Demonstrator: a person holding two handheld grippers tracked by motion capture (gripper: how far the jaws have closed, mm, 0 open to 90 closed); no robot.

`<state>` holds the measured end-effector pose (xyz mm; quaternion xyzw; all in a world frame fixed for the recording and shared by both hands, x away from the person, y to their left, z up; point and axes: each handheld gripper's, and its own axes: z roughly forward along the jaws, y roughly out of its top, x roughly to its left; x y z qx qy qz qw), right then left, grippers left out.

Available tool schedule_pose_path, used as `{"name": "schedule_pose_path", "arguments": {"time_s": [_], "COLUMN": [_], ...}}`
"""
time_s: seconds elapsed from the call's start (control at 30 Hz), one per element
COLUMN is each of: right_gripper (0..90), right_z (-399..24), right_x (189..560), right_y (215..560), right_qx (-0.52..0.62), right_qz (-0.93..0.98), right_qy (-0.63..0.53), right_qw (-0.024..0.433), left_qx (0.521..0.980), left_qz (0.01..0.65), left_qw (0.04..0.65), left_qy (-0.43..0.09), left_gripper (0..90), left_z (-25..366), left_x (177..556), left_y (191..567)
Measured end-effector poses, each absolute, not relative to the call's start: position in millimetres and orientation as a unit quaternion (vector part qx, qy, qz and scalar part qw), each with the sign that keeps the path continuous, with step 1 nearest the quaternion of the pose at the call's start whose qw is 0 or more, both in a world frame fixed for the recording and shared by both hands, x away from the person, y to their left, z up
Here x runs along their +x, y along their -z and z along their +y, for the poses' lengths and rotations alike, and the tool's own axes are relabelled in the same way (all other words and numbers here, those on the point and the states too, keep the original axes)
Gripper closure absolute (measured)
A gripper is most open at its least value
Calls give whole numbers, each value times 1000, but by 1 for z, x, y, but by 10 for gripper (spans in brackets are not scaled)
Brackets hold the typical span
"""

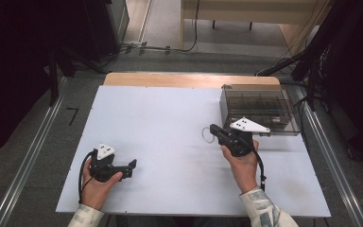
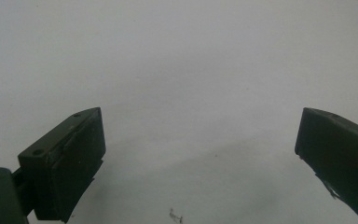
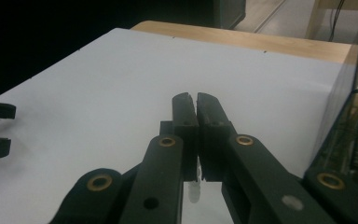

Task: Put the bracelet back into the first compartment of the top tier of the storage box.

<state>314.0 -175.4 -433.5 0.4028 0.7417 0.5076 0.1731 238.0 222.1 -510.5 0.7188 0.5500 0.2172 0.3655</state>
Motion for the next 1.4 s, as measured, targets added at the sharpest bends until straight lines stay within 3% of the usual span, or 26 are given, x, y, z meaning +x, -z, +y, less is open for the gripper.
{"name": "schedule_pose_path", "arguments": {"time_s": [1.4], "right_gripper": [848], "right_z": [-240], "right_x": [332], "right_y": [409], "right_qx": [457], "right_qz": [668], "right_qy": [-547], "right_qw": [214], "left_qx": [721], "left_qz": [549], "left_qw": [364], "left_qy": [-216], "left_gripper": [22], "left_z": [222], "left_x": [238], "left_y": [511]}}
